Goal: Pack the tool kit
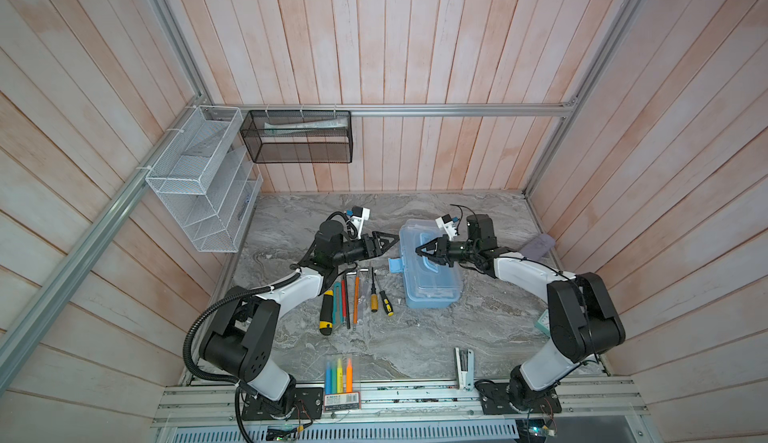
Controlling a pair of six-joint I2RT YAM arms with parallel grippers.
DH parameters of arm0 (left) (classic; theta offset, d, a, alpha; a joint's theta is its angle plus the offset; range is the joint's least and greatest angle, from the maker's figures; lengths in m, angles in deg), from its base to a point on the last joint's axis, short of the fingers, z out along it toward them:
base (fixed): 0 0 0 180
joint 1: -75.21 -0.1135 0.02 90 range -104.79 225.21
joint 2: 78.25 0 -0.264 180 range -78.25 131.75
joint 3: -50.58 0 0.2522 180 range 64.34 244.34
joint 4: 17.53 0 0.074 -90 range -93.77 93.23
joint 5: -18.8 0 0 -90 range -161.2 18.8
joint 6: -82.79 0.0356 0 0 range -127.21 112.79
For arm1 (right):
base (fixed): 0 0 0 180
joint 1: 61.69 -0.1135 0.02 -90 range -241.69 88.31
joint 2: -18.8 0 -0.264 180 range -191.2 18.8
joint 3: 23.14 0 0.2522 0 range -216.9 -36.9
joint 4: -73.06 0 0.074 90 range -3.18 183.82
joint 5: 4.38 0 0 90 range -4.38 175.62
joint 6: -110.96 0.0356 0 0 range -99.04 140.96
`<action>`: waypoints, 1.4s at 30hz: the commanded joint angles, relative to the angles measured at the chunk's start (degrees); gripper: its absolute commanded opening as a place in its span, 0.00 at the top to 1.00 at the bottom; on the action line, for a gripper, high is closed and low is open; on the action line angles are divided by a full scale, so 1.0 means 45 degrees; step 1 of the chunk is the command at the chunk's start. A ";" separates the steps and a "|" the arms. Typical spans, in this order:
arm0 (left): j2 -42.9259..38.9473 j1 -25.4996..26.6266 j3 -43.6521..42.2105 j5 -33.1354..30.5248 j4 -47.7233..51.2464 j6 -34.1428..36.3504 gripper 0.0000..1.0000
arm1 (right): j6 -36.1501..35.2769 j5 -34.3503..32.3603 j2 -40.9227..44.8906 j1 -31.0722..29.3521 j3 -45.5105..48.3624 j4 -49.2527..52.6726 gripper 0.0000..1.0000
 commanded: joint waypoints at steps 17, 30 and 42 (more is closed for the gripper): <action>0.1601 -0.0052 0.0968 -0.0031 -0.0525 -0.0138 0.07 | 0.3725 0.2529 0.0432 -0.0020 0.0327 -0.5312 1.00; 0.3278 0.0002 0.1993 0.0821 -0.2859 -0.1578 0.07 | 0.2953 0.2469 0.0150 0.0039 0.0446 -0.4628 1.00; 0.3809 0.0304 0.2657 0.0803 -0.3001 -0.1850 0.07 | 0.0531 0.1246 0.0257 0.0253 -0.0194 -0.1490 0.78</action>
